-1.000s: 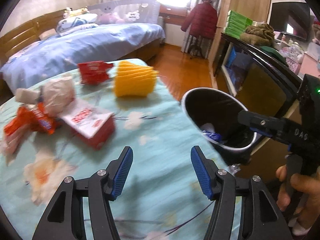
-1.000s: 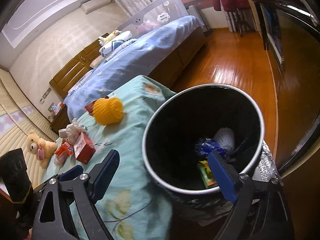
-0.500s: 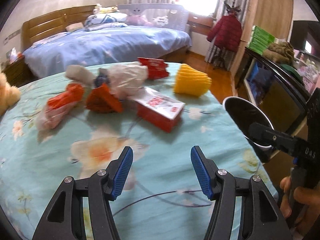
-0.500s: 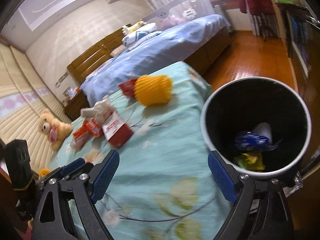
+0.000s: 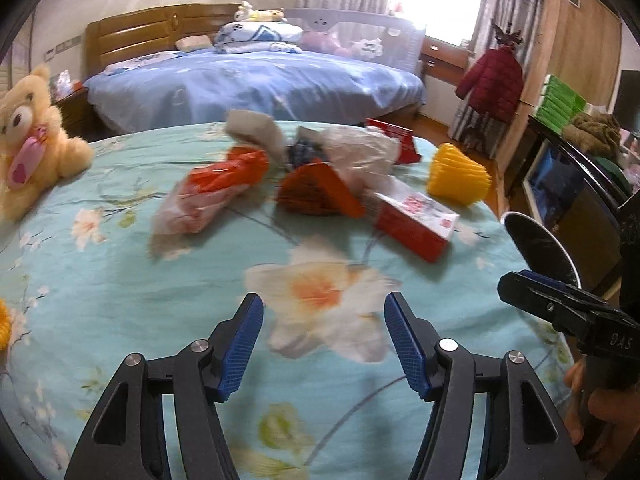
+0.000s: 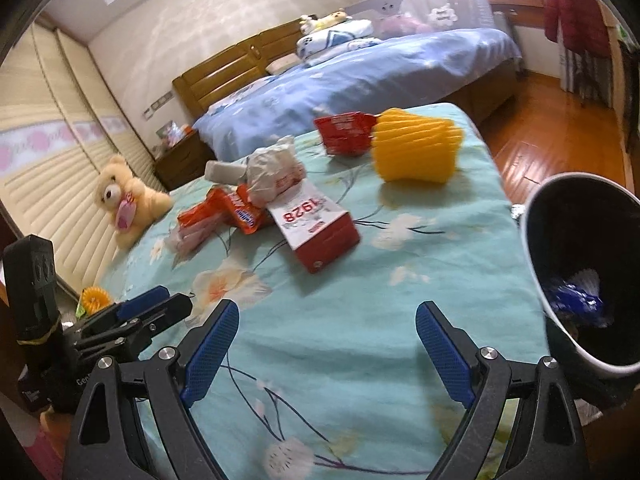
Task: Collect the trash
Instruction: 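Move both open tools back over the remaining trash on the table, then grasp the white-red milk box with the right tool while the left tool grasps the orange plastic bag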
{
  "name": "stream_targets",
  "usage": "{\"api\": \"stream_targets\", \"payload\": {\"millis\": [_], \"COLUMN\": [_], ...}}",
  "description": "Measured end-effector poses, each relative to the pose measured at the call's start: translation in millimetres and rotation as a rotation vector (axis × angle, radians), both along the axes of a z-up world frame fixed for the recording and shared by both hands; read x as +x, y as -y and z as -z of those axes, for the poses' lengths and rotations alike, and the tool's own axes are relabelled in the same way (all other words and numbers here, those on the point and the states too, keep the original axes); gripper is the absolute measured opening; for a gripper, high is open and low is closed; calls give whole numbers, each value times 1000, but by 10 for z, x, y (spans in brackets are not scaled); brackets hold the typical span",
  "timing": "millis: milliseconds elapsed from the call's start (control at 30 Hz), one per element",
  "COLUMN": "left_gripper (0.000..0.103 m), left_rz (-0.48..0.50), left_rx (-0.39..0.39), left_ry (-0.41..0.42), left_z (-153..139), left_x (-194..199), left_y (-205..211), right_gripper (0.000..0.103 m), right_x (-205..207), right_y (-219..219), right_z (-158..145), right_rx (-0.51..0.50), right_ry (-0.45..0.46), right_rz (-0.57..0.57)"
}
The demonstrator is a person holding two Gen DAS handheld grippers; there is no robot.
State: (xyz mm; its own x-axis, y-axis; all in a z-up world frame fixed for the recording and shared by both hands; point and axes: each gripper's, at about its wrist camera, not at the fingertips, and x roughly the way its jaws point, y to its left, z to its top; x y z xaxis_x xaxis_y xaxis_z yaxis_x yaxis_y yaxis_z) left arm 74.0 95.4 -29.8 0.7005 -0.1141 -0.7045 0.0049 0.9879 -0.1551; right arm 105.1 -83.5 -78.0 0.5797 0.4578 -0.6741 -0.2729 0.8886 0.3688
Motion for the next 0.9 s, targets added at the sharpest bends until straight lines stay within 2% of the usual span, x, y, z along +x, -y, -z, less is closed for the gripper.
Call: {"api": "stream_targets", "payload": {"millis": [367, 567, 700, 900], "left_gripper": [66, 67, 72, 72], "left_rz": [-52, -65, -77, -93], "left_rx": [18, 37, 66, 90], "left_ry": [-22, -26, -26, -46], "left_z": [60, 44, 55, 123], "left_x": [199, 439, 637, 962], "left_y": [-367, -561, -673, -785], "right_gripper": [91, 91, 91, 91], "right_x": [213, 358, 474, 648], "right_y": [-201, -246, -292, -347], "right_z": [14, -2, 4, 77], "right_rx": [-34, -40, -55, -93], "right_ry": [5, 14, 16, 1], "right_rz": [-30, -33, -47, -51]}}
